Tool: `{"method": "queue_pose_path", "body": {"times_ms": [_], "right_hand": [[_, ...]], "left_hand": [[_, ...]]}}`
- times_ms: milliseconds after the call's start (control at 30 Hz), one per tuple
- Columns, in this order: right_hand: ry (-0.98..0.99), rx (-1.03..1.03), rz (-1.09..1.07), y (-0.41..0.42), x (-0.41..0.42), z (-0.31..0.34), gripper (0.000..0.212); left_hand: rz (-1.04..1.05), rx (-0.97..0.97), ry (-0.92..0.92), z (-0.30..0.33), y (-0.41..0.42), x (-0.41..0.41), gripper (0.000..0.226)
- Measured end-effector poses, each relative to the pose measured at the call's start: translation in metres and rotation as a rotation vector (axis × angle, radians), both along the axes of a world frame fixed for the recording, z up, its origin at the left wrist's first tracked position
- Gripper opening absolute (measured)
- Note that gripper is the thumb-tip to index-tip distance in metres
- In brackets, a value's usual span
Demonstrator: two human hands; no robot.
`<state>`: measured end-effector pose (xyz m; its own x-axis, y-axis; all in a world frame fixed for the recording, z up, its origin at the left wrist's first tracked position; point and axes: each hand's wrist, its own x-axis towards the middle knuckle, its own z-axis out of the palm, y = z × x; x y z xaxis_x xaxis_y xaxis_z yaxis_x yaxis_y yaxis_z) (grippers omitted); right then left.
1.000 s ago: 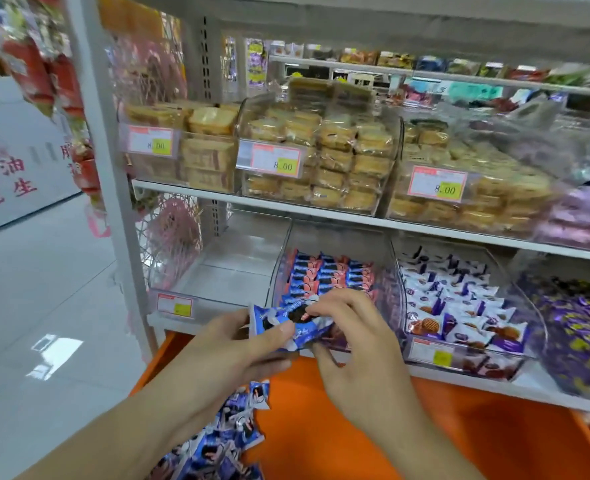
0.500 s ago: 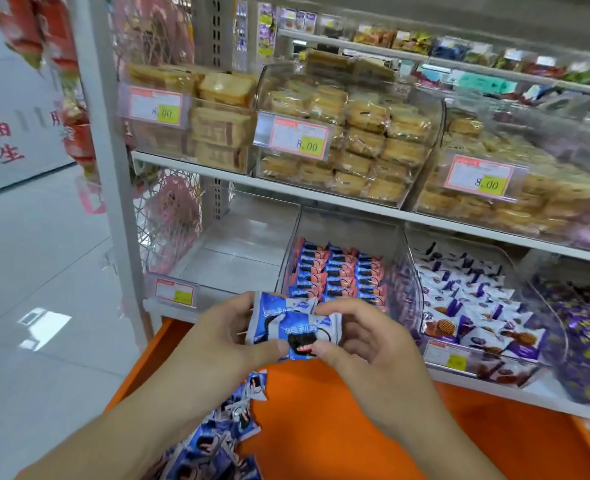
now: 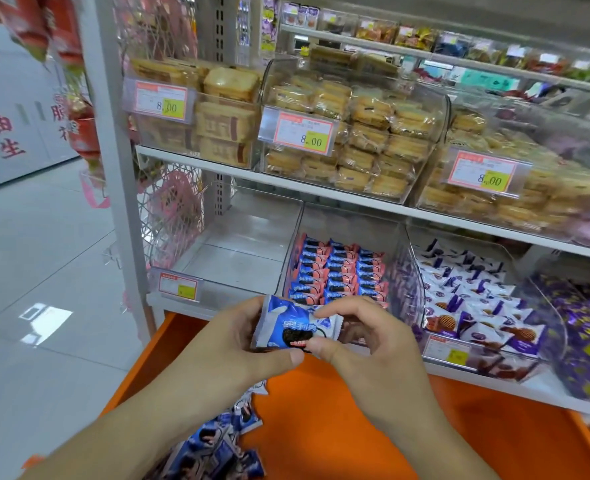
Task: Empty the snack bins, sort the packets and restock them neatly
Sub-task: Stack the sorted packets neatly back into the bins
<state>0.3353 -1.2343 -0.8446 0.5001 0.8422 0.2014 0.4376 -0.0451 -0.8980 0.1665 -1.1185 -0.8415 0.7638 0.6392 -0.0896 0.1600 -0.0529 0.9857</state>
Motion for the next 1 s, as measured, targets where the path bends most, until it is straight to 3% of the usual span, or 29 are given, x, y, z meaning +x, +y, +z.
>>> {"method": "queue_pose_path", "body": {"times_ms": [167,300,533,700,767,900,1000], "right_hand": [[-0.098,-0.01,0.001,-0.001,-0.002,-0.002,0.036],[-0.014,-0.13,0.144,0.0,0.0,0.0,0.051],[-0.031,-0.186,0.178,0.019,-0.007,0.002,0.038],[-0.086,-0.178,0.191,0.061,-0.009,0.01,0.044],[-0.101,-0.173,0.165,0.093,-0.007,0.01,0.042],[-0.14,-0.165,0.123,0.19,0.002,0.004,0.038],[-0.175,-0.23,0.099,0.282,0.013,-0.022,0.037]], "left_hand": [[-0.005,0.024,0.008,-0.002,0.001,-0.001,0.043],[-0.047,0.039,0.025,-0.003,0.006,-0.005,0.047],[-0.098,0.083,0.042,-0.01,0.029,-0.013,0.056],[-0.076,0.173,0.019,-0.008,0.075,-0.025,0.064],[-0.011,0.312,0.065,-0.011,0.108,-0.037,0.063],[0.148,0.952,0.407,-0.056,0.184,-0.071,0.065],[0.074,1.021,0.591,-0.092,0.217,-0.09,0.073]]}}
